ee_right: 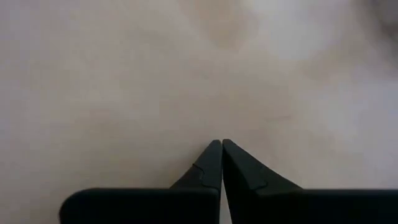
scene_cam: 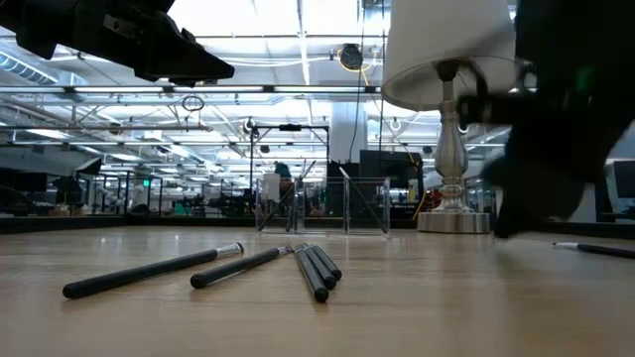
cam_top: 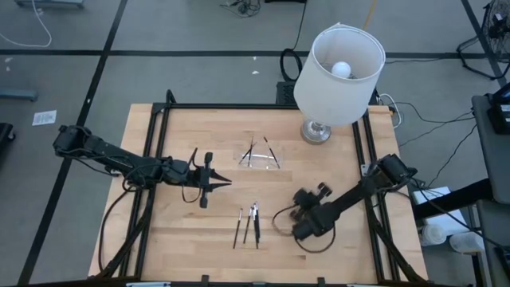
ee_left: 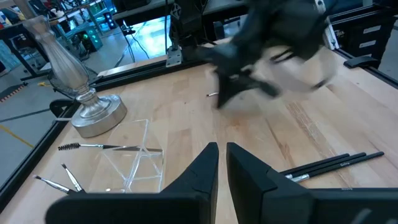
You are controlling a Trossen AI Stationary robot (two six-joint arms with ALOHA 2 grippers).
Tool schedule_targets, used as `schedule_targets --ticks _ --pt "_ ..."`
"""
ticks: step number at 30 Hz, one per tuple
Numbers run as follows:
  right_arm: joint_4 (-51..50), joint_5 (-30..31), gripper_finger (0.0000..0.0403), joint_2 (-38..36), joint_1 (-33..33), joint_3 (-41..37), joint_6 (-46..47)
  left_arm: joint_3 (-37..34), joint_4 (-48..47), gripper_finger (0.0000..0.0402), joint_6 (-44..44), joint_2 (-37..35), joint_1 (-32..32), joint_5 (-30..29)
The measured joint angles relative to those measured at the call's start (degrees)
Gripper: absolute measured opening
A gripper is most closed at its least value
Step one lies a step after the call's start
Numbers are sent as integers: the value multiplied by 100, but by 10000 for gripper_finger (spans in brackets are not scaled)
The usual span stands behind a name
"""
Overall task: Put items in baskets/containers
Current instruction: Put the black liner brush transparent organizer
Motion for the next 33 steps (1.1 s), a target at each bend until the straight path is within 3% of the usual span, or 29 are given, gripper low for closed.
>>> schedule_targets --ticks 4,7,12,16,24,33 --pt "-945 231 0 -9 124 888 -307 0 -8 42 -9 -1 17 0" --pt "-1624 151 0 -27 189 1198 499 0 -38 42 -61 -2 15 0" --pt "-2529 -849 0 -16 278 1015 2622 0 -101 42 -118 -2 15 0" --pt "-2432 -1514 0 -13 277 666 3258 0 -115 42 -142 -2 15 0" --pt "-1443 -1915 0 -25 173 -13 3107 0 37 42 -94 -2 15 0" --pt "-896 -1438 0 -46 147 -175 2421 0 30 42 -59 -2 15 3"
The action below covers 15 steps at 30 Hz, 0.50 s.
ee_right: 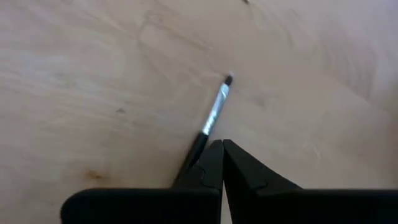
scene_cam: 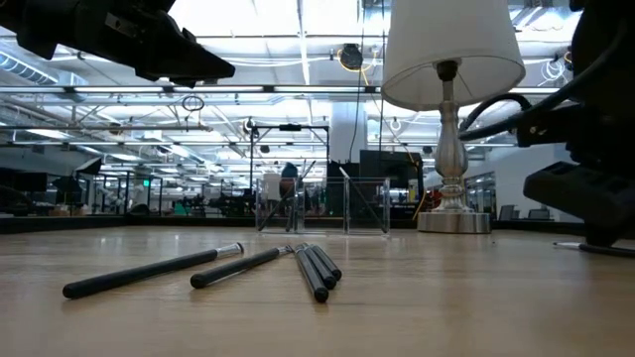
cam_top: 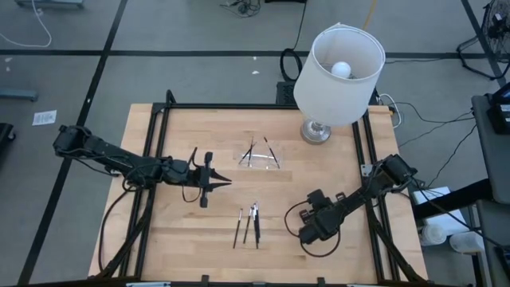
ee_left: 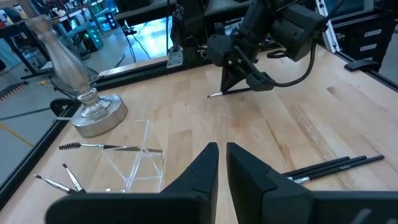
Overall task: Put items in baskets/containers
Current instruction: Put the black liner brush transparent organizer
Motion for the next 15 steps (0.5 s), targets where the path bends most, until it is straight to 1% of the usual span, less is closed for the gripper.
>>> schedule_targets --ticks 5,9,15 --pt "160 164 0 11 -42 -6 -224 0 -20 42 -11 0 0 2" --pt "399 393 0 11 -73 -10 -525 0 -20 42 -11 0 0 2" --pt "685 542 0 11 -112 -10 -981 0 -12 42 9 0 0 2"
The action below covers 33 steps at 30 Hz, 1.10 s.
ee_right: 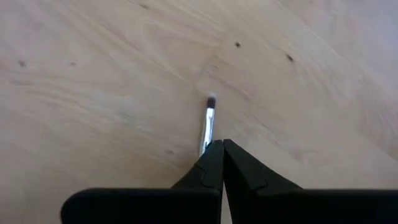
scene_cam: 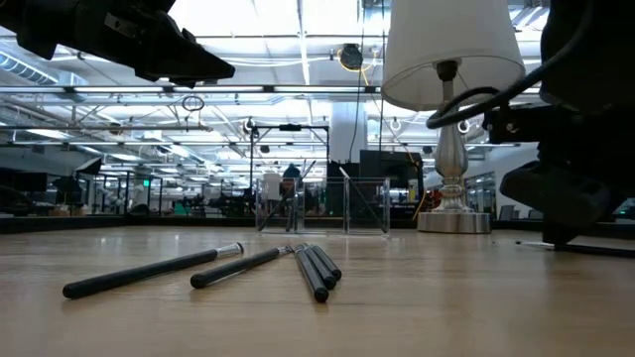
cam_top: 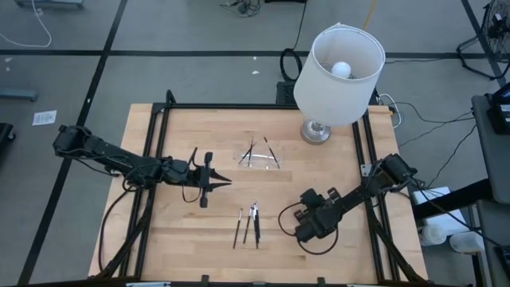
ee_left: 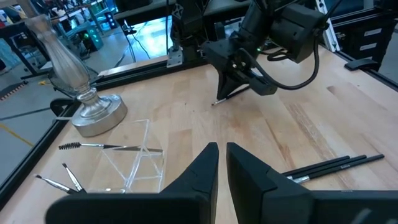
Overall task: Put items in baskets/containers
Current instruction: Put the black liner brush transparent organizer
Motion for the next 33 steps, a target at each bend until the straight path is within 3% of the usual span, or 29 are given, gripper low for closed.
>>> schedule_targets --ticks 12,22,29,33 --pt "228 -68 0 -2 7 27 -456 0 -10 42 -20 0 0 0" --pt "130 321 0 -161 27 428 -638 0 -14 42 -3 0 0 -2" --pt "-443 436 0 -207 28 1282 -1556 0 -71 42 -46 0 0 -2" --pt "-593 -250 0 -207 26 1484 -2920 0 -97 42 -92 0 0 -2"
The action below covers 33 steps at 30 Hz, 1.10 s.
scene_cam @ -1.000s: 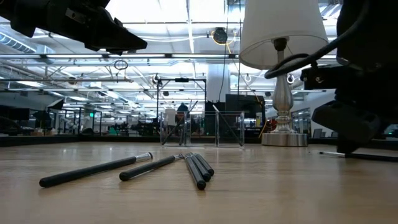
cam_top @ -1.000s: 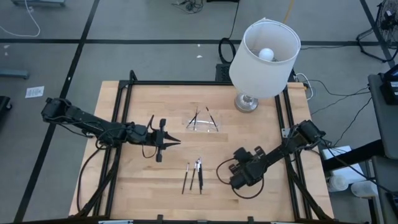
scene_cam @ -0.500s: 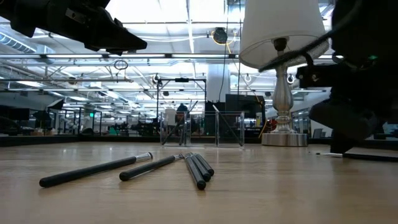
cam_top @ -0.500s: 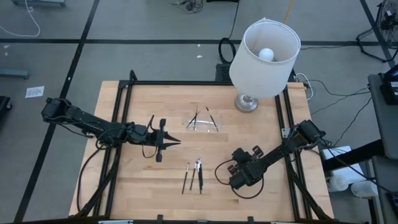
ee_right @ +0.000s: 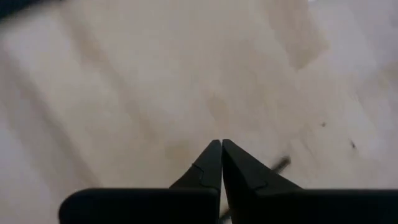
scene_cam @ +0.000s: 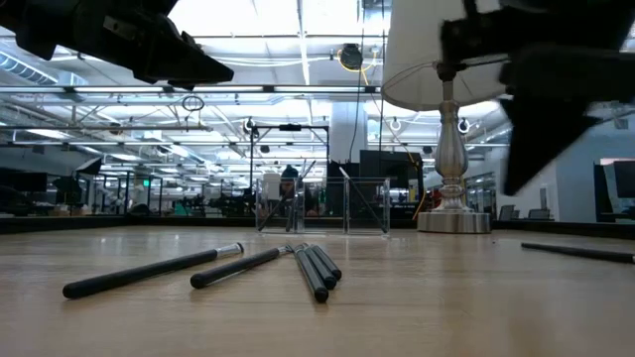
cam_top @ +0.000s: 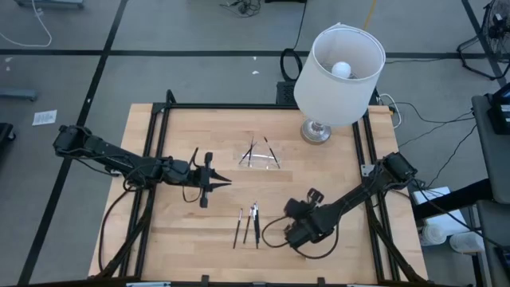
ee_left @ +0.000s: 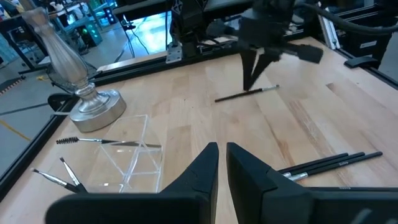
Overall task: Put items in baskets/containers
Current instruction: Put the black liner brush transparent organizer
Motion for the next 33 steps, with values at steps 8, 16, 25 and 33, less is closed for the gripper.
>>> schedule_targets --ticks 8,16,25,33 --pt "-1725 -1348 0 -138 202 -5 1255 0 -52 42 -7 0 -1 2" --pt "-2213 -423 0 -138 477 -93 2103 0 -49 42 -39 0 -1 4" --pt "-1064 -508 0 -138 -185 -699 2159 0 -10 42 -39 0 -1 4" --pt "53 -804 0 -138 -662 -1455 3049 0 -11 42 -37 0 0 4"
